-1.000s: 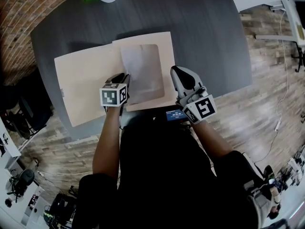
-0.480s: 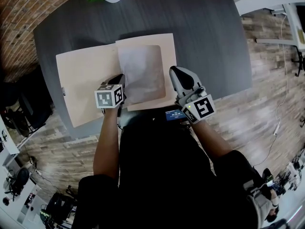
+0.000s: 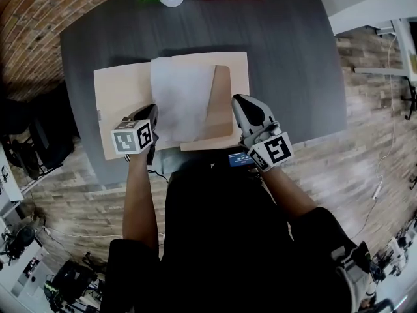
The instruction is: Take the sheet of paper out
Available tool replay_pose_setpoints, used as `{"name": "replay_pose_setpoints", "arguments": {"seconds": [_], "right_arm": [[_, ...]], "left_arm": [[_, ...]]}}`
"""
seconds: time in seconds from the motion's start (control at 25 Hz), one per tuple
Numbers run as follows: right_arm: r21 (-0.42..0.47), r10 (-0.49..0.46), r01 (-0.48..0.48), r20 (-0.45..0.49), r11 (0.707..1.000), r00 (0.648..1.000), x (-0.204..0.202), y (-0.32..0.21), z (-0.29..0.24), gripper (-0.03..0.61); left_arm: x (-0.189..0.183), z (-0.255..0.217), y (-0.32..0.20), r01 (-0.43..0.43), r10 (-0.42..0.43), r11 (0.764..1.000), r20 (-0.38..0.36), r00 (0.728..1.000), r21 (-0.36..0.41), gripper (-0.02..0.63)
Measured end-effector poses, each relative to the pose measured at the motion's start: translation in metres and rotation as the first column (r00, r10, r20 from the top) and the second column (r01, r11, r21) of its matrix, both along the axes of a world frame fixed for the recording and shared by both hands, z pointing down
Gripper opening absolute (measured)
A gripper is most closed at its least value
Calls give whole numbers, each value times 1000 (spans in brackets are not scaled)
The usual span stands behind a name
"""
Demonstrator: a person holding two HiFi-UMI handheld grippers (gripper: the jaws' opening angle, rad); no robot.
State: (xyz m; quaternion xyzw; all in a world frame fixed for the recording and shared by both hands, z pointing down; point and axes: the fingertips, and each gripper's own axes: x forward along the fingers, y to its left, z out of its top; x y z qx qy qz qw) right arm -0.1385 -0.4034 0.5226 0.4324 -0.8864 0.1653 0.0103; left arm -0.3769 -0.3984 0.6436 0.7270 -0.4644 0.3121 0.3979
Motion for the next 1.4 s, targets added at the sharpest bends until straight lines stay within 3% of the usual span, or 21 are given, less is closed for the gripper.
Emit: {"name": "replay_pose_setpoints", "arguments": {"seconds": [0.56,0.8,1.12,1.4], "right_arm": [[49,-94,94,0,994,996,-22,8,-21,8],[88,-133,132,7,987,991,-27,10,-37,8],[168,-144,141,9,976,990,-21,12,-66,8],[221,-63,62,0,973,998,10,31,-95,8]], "left_arm": [[-84,-59,16,157,-164,982,56,985,107,-5],[-105,-98,27,252,-255,946,-12,967,203,-5],[-105,-174,38,311,-300,856,-92,949,413,-5],[-81,-247,54,296,-254,721,-158,954,627,-6]]}}
